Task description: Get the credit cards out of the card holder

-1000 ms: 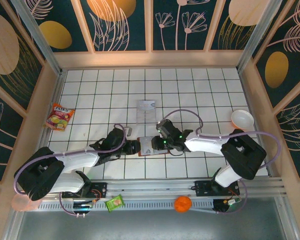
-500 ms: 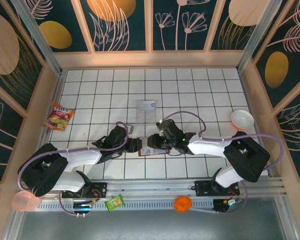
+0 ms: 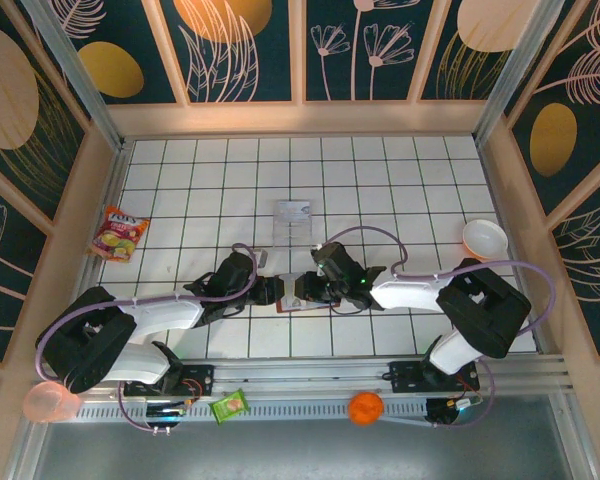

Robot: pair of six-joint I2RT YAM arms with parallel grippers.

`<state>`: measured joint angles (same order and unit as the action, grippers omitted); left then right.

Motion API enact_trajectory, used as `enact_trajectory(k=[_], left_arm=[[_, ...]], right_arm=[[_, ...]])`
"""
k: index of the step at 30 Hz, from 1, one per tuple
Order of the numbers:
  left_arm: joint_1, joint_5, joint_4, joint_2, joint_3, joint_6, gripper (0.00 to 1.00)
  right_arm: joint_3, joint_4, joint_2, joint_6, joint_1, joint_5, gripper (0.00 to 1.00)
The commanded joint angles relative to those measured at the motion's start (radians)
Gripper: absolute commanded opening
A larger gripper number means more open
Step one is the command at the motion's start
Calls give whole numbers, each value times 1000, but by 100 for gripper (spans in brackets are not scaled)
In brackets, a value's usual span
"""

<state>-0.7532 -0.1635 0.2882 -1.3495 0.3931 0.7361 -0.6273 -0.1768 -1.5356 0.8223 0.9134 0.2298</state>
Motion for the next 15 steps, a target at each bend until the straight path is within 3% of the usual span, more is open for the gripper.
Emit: enact_trajectory(k=[1, 15], left_arm=[[4, 4, 24, 8, 0, -11, 47], [5, 0, 27, -1, 1, -14, 46]], right_arm=[[8, 22, 4, 17, 9, -36, 25], [2, 58, -37, 14, 10, -50, 23]])
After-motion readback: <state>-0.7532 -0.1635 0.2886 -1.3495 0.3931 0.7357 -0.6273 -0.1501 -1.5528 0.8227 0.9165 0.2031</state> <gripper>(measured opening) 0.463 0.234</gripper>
